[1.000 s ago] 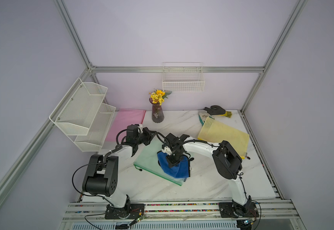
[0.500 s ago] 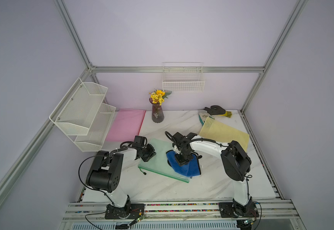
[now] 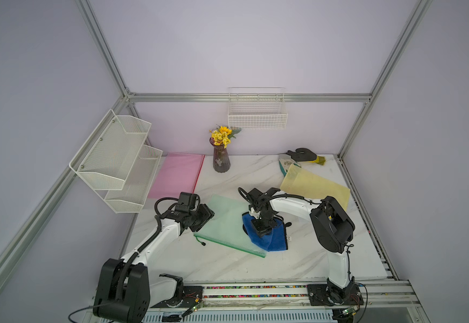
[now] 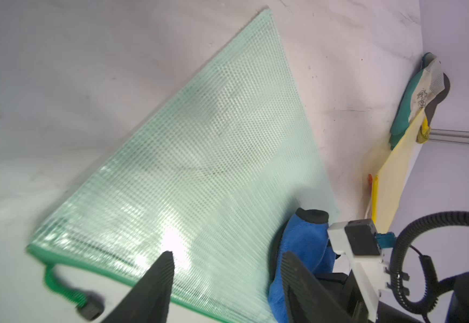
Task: Wipe the document bag
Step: Wipe the dirt from the document bag, then pick up the document bag from the center of the board.
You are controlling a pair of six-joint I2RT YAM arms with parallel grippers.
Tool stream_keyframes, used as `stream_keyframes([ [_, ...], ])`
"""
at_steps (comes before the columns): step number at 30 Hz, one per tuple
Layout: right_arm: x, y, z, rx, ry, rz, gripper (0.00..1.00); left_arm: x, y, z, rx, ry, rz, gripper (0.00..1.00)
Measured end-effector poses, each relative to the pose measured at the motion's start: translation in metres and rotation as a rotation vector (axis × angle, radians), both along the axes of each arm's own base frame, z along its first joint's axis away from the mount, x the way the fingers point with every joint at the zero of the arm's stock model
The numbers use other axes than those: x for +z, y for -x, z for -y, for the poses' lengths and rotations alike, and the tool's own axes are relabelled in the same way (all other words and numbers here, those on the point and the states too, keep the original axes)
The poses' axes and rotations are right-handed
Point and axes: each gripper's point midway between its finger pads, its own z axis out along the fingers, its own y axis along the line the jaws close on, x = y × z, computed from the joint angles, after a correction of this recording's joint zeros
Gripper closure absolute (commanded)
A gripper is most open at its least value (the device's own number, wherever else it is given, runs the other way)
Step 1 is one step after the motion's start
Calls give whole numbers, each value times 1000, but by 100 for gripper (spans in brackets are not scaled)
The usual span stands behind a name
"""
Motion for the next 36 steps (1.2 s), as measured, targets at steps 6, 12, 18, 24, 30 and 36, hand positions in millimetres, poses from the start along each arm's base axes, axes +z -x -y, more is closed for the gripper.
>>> stream_keyframes([
  [6,0,0,0,3,-23,-16,100,-39,59,-29,105,-80,-147,28],
  [12,0,1,-1,6,-44,-30,100,-66,83,-41,152,-122,-254,24],
  [18,-1,2,-1,6,-55,-42,100,-70,63,-36,154,-95,-216,27],
  [24,-1,2,-1,6,-57,-43,100,-71,22,-17,114,-14,-120,31],
  [30,0,2,-2,5,-59,-44,100,-75,5,-10,101,37,-42,48],
  [36,0,2,-2,2,-64,-48,100,-78,-1,-7,92,63,7,68],
])
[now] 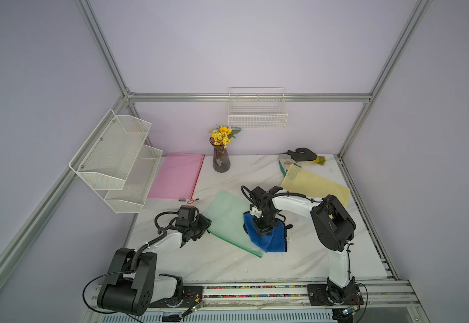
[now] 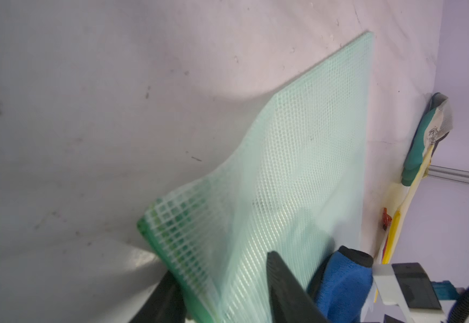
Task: Wipe the document bag
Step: Pick up the document bag from the center of the board, then place the document bag.
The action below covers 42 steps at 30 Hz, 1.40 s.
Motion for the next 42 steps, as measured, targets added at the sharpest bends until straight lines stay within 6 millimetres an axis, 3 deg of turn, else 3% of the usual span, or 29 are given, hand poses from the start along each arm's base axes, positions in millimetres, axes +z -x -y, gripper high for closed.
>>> stream_keyframes([
  [3,1,-1,-1,-1,-6,4,100,-3,0,1,-3,3,0,86],
  [6,4,-2,-1,1,-14,15,100,-3,-2,2,-10,9,-1,99],
  [9,6,-3,0,-3,-11,26,100,0,-2,2,-14,7,-8,100],
  [15,22,-2,13,-16,45,66,100,17,21,-7,9,-29,-78,100],
  [17,37,1,20,-17,55,79,100,37,16,-9,25,-29,-51,100],
  [22,93,15,30,-14,-5,142,100,111,-26,-5,73,32,115,100],
  [25,107,32,37,-5,-39,139,100,155,-53,0,106,87,210,100],
  [27,99,49,46,-2,-34,107,100,185,-72,6,118,123,277,100],
  [31,55,89,65,24,38,-4,100,256,-117,29,88,171,416,100],
  [36,20,121,64,99,59,-29,100,345,-168,72,10,224,610,100],
  [39,3,125,59,117,78,-45,100,374,-186,105,-42,258,674,100],
  [42,2,125,56,124,102,-61,100,389,-203,145,-98,301,705,100],
])
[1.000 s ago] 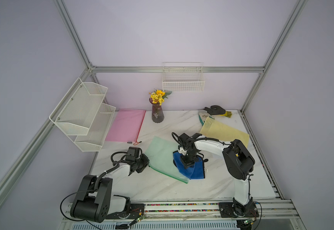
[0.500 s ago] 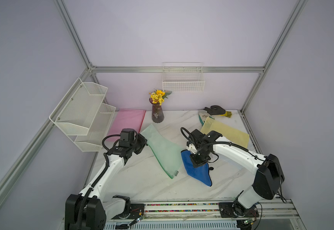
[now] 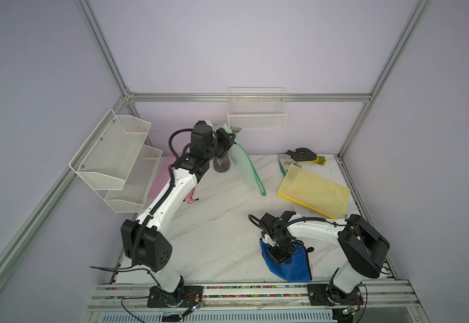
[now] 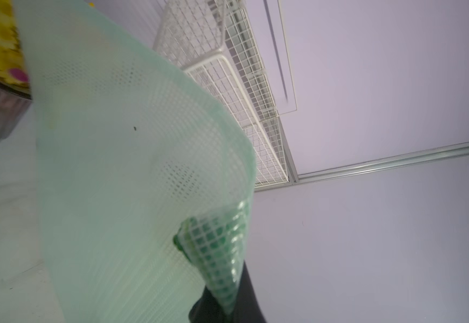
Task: Wipe the document bag
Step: Place the document bag.
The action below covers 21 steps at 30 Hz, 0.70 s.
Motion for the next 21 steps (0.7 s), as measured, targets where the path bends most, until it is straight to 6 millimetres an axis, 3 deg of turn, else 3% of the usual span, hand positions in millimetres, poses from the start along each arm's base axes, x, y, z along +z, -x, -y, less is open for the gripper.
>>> stream_keyframes([
  [6,-2,0,-2,-8,29,7,100,10,-25,99,-159,82,37,100],
  [12,-7,3,-6,-30,66,-16,100,8,-29,190,-303,198,73,100],
  [18,-9,8,-14,-32,43,-31,100,-9,-11,236,-385,257,73,100],
  [21,-9,9,-14,-41,29,-25,100,-45,-6,242,-400,261,23,100],
])
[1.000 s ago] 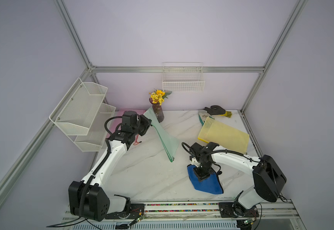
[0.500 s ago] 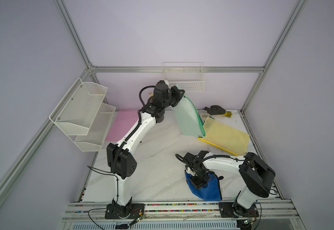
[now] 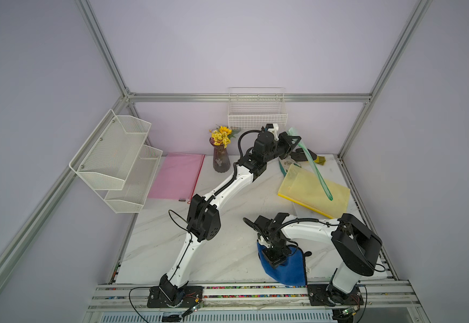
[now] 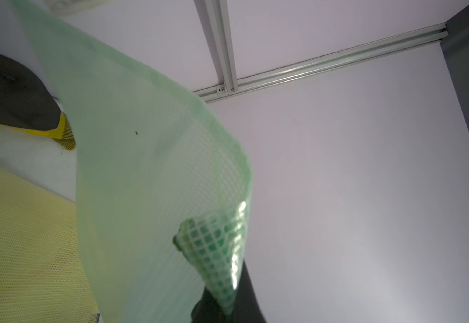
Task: Wipe the document bag
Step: Place the document bag.
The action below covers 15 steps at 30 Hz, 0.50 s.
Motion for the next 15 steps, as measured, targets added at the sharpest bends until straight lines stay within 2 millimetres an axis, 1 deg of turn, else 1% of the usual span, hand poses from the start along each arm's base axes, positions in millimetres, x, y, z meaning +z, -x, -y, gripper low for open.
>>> stream_keyframes([
  [2,0,0,0,-6,-3,3,100,-41,1,-1,0,-33,-65,100],
  [3,0,0,0,-10,-5,4,100,-66,0,-2,3,-55,-103,100],
  [6,0,0,-1,-21,-7,1,100,-135,-1,-1,1,-116,-208,100],
  [9,0,3,-6,-35,-30,-14,100,-187,-6,6,-13,-123,-276,100],
  [10,0,3,-7,-38,-38,-18,100,-200,-6,8,-17,-124,-292,100],
  [12,0,5,-10,-50,-55,-26,100,-234,-4,10,-19,-143,-337,100],
  [15,0,6,-13,-62,-78,-30,100,-264,2,11,-18,-166,-383,100],
])
